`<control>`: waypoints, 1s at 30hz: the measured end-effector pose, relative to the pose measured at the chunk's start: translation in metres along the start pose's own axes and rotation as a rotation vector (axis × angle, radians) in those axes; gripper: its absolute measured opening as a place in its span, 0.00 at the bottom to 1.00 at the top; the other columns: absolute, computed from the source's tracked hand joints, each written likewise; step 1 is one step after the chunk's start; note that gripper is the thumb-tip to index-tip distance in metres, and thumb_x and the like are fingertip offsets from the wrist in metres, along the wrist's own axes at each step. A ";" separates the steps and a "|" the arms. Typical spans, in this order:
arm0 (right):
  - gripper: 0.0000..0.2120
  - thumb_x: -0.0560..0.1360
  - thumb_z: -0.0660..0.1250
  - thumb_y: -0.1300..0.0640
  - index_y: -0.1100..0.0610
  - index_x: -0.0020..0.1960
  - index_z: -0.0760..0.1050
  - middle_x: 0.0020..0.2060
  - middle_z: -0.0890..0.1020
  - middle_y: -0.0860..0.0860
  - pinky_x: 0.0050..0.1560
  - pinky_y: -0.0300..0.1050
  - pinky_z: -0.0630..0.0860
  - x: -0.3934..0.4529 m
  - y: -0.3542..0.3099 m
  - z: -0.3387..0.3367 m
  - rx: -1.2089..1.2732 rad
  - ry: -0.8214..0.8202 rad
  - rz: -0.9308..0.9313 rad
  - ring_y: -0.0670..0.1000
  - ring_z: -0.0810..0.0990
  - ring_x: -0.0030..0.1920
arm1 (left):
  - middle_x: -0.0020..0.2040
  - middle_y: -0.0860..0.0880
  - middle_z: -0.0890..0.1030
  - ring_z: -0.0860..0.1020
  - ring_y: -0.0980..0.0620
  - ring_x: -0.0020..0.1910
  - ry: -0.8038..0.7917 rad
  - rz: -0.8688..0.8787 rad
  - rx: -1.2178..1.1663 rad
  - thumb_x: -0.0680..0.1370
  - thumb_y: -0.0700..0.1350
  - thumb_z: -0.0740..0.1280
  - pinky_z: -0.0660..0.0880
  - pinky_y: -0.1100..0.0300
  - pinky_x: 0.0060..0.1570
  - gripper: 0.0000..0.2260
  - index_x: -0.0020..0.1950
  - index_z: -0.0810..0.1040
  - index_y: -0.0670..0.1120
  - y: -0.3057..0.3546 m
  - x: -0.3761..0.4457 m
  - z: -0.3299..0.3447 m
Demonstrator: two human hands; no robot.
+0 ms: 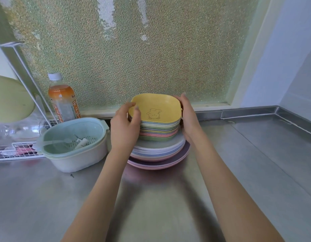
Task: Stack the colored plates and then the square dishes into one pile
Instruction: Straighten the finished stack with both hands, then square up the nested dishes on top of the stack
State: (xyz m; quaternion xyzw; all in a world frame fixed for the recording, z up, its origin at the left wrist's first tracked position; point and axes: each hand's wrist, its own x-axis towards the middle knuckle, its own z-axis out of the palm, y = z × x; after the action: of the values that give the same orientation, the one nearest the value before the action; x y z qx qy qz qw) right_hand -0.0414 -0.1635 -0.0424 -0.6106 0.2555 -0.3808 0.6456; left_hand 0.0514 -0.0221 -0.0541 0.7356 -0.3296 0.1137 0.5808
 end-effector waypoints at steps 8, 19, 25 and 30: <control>0.09 0.79 0.59 0.51 0.55 0.55 0.72 0.46 0.76 0.45 0.46 0.37 0.68 -0.018 -0.007 0.005 -0.187 0.109 -0.099 0.45 0.74 0.48 | 0.55 0.48 0.80 0.75 0.49 0.57 -0.011 -0.127 -0.099 0.84 0.52 0.49 0.60 0.68 0.47 0.22 0.62 0.78 0.44 0.008 0.004 -0.006; 0.15 0.80 0.56 0.53 0.52 0.63 0.74 0.51 0.76 0.43 0.51 0.36 0.63 -0.045 -0.006 0.002 -0.375 0.227 -0.206 0.44 0.72 0.53 | 0.77 0.48 0.61 0.58 0.50 0.76 -0.147 -0.158 -0.161 0.82 0.58 0.46 0.53 0.57 0.72 0.26 0.77 0.56 0.47 -0.002 0.003 0.008; 0.16 0.80 0.55 0.54 0.52 0.66 0.71 0.50 0.78 0.49 0.45 0.38 0.62 -0.057 -0.009 0.014 -0.387 0.334 -0.170 0.48 0.72 0.49 | 0.68 0.39 0.73 0.70 0.39 0.67 -0.099 -0.157 0.033 0.83 0.55 0.47 0.64 0.57 0.54 0.26 0.74 0.63 0.40 0.005 0.005 -0.001; 0.19 0.81 0.53 0.52 0.54 0.72 0.64 0.65 0.74 0.56 0.60 0.45 0.65 -0.065 -0.006 0.027 -0.353 0.373 -0.136 0.56 0.70 0.65 | 0.33 0.43 0.76 0.75 0.38 0.41 0.052 -0.106 0.211 0.81 0.57 0.52 0.64 0.54 0.39 0.26 0.41 0.74 0.36 0.020 0.008 -0.014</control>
State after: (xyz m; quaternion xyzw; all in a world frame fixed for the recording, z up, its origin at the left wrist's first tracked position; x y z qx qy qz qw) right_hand -0.0587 -0.0949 -0.0418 -0.6488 0.3909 -0.4788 0.4439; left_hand 0.0479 -0.0135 -0.0298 0.8059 -0.2613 0.1358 0.5136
